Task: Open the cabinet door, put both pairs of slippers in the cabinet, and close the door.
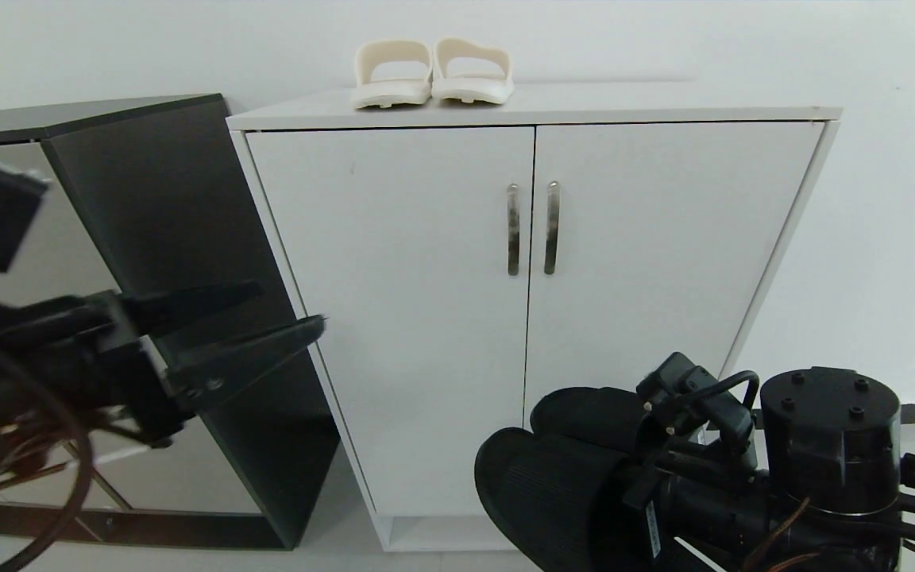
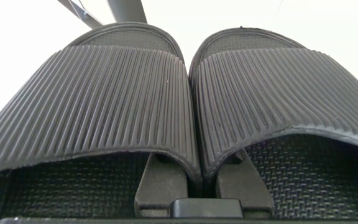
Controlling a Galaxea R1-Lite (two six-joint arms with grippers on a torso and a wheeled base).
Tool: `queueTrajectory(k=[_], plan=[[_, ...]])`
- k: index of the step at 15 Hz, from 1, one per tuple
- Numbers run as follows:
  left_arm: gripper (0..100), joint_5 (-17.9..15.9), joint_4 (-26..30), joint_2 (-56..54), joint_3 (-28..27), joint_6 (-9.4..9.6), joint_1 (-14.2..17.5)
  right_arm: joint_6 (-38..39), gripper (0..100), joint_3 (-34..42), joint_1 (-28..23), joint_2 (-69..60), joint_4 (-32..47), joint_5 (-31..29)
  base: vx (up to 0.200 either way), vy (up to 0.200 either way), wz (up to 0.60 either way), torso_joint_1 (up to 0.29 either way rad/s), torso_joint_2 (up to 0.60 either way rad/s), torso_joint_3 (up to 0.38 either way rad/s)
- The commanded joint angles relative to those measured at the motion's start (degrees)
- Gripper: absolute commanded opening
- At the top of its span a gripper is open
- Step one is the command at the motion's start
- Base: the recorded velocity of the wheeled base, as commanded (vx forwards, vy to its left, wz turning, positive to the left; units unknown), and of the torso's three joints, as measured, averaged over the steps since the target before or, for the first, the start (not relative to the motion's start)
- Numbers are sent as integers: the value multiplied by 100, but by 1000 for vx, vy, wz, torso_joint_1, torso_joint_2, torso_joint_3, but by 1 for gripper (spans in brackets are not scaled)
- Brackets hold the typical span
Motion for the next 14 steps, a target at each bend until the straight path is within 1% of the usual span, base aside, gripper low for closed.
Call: queueTrajectory(k=[1, 2, 4, 5, 6, 8, 9, 10, 11, 12, 13, 14], plan=[[100, 192, -101, 1123, -875, -12, -769, 8, 0, 23, -29, 125, -33, 10, 0, 0, 0, 0, 0, 0], [100, 210, -93, 1254, -1042, -12, -884, -1, 0, 40, -55, 134, -42, 10, 0, 0, 0, 0, 0, 0], [100, 210, -66, 1676, -1639, -3, -1349, -1, 0, 49, -160, 151, -51, 36, 0, 0, 0, 0, 0, 0], [100, 210, -31, 1773, -1762, -3, -1393, -1, 0, 49, -160, 160, -51, 36, 0, 0, 0, 0, 0, 0], [100, 166, 180, 2089, -2219, 5, -1490, -1, 0, 49, -160, 204, -51, 36, 0, 0, 0, 0, 0, 0], [100, 69, 540, 2538, -2923, 5, -1639, -10, 0, 49, -169, 283, -112, 36, 0, 0, 0, 0, 0, 0], [100, -72, 654, 2757, -3274, 5, -1692, -19, 0, 49, -187, 292, -156, 27, 0, 0, 0, 0, 0, 0], [100, -230, 839, 2995, -3696, -65, -1719, -19, 0, 49, -196, 292, -174, 18, 0, 0, 0, 0, 0, 0], [100, -362, 1041, 3197, -4048, -188, -1719, -28, 0, 49, -231, 292, -183, 18, 0, 0, 0, 0, 0, 0], [100, -502, 1173, 3373, -4373, -364, -1719, -28, 0, 58, -231, 301, -183, 18, 0, 0, 0, 0, 0, 0], [100, -634, 1208, 3478, -4540, -513, -1719, -28, 0, 58, -231, 318, -183, 18, 0, 0, 0, 0, 0, 0], [100, -1003, 1217, 3619, -4786, -882, -1710, -45, 0, 75, -231, 380, -183, 18, 0, 0, 0, 0, 0, 0]])
